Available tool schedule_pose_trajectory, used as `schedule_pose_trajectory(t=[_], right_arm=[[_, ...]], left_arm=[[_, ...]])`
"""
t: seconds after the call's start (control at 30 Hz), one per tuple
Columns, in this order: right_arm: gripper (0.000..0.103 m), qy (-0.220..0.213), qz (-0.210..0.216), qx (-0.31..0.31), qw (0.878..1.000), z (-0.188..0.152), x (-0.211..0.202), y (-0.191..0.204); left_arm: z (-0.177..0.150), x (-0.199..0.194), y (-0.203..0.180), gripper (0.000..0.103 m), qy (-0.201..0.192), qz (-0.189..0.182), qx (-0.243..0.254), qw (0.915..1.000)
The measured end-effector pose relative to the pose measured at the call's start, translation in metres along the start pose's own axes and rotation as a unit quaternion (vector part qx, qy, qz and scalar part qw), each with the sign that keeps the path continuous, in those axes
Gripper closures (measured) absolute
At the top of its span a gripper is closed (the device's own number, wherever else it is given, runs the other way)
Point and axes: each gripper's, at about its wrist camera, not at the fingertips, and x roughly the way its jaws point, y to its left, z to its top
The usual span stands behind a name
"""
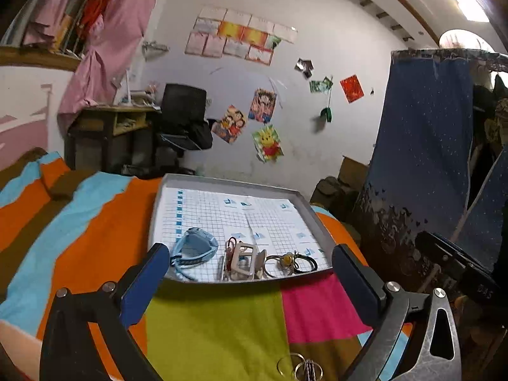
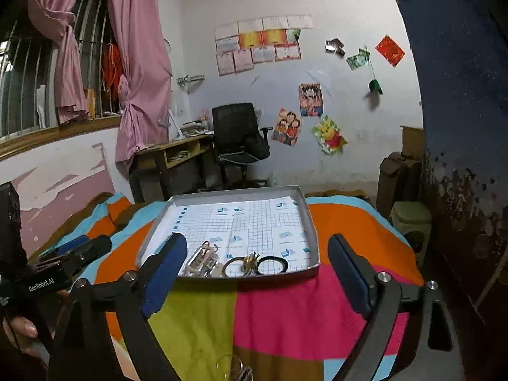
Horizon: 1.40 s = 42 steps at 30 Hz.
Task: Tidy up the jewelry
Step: 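Withdraw the left tool from the tray back toward the last keyring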
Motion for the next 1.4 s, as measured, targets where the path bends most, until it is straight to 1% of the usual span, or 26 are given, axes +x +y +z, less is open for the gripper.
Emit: schedule_pose_trajectory(t=[0.03,0.13,0.33,0.5,0.63,0.8,0.9,1.13,1.4], right_arm=[[0.012,-0.003,-0.002,-0.005,1.0,-0.002,-0.009,0.002],[0.011,-0.01,-0.001,-0.021,1.0,-0.01,-0.035,0.008],[0.007,-0.024,0.003,-0.04,0.999,-0.032,-0.086,0.022],[0.006,-0.027,0.001,-0.056,0.998,-0.052,-0.113,0.028],[0.006,-0.025,-0.004,-0.065,0.998,-0.07,-0.128,0.031],[0.006,-0.014,-0.019,-0.082,0.996,-0.089,-0.131,0.035],[0.006,-0.004,-0.023,-0.084,0.996,-0.098,-0.132,0.036],[0.006,0.022,-0.03,-0.061,0.997,-0.116,-0.122,0.028],[0.006,0.06,-0.037,-0.041,0.997,-0.14,-0.1,0.022]], left_arm=[[-0.002,-0.009,-0.001,0.0,-0.005,0.002,0.0,1.0],[-0.011,-0.033,-0.003,0.0,-0.014,0.007,0.006,0.9999],[-0.035,-0.077,-0.006,0.0,-0.02,0.015,0.016,0.9996],[-0.06,-0.098,-0.005,0.0,-0.009,0.026,0.022,0.9994],[-0.078,-0.104,0.002,0.0,0.008,0.034,0.013,0.9993],[-0.095,-0.102,0.007,0.0,0.039,0.037,0.016,0.9984],[-0.104,-0.099,0.009,0.0,0.05,0.041,0.024,0.9977],[-0.115,-0.092,0.01,0.0,0.064,0.048,0.036,0.9962],[-0.124,-0.08,0.013,0.0,0.088,0.057,0.043,0.9936]])
